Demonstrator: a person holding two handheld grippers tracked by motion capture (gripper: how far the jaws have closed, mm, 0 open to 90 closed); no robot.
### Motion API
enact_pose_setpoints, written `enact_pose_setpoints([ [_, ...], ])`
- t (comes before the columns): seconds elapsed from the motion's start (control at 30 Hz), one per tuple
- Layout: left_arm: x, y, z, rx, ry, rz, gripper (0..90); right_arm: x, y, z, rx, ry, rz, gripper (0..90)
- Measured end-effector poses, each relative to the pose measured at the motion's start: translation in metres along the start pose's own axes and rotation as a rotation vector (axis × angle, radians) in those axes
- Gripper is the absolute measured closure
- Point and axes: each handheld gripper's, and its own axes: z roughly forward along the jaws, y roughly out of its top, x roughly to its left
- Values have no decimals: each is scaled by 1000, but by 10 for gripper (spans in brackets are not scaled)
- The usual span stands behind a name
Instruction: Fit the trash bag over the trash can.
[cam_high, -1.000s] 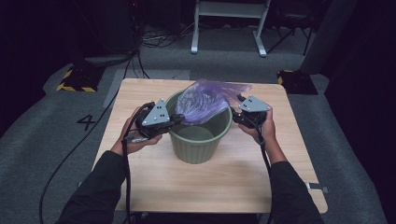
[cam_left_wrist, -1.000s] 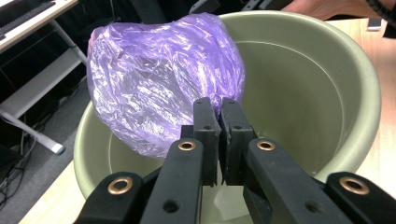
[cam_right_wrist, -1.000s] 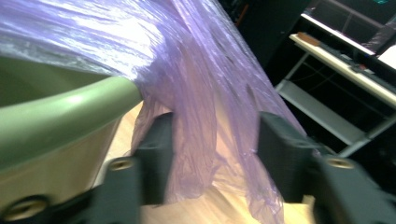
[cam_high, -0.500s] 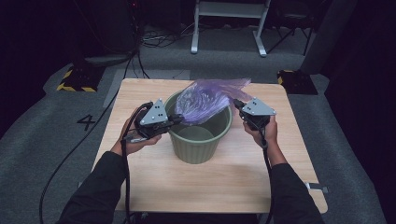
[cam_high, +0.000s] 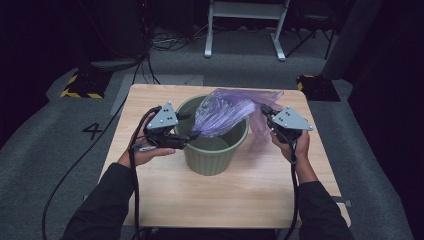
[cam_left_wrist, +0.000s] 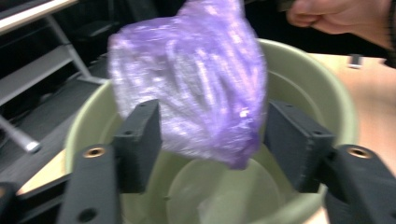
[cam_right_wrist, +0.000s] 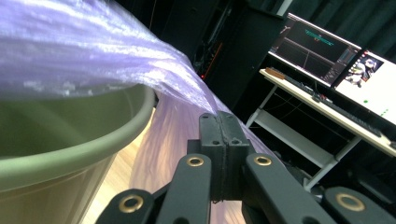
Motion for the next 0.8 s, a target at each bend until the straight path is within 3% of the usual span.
enact_pose_setpoints([
  [0.2, 5, -3, -3, -28, -3, -48, 216, -9, 1, -9, -1, -65, 16, 900],
  [0.37, -1, 3, -2, -38, -23, -32, 216, -4, 10, -15, -32, -84, -47, 900],
  [0.6, -15, 16, 3, -36, -55, -1, 218, 26, 31, -18, -58, 0, -185, 900],
  [0.7, -22, 23, 6, -43, -78, 12, 214, 39, 40, -19, -67, 46, -210, 900],
  [0.8, -31, 31, 11, -29, -71, 31, 206, 49, 48, -18, -74, 90, -239, 900],
])
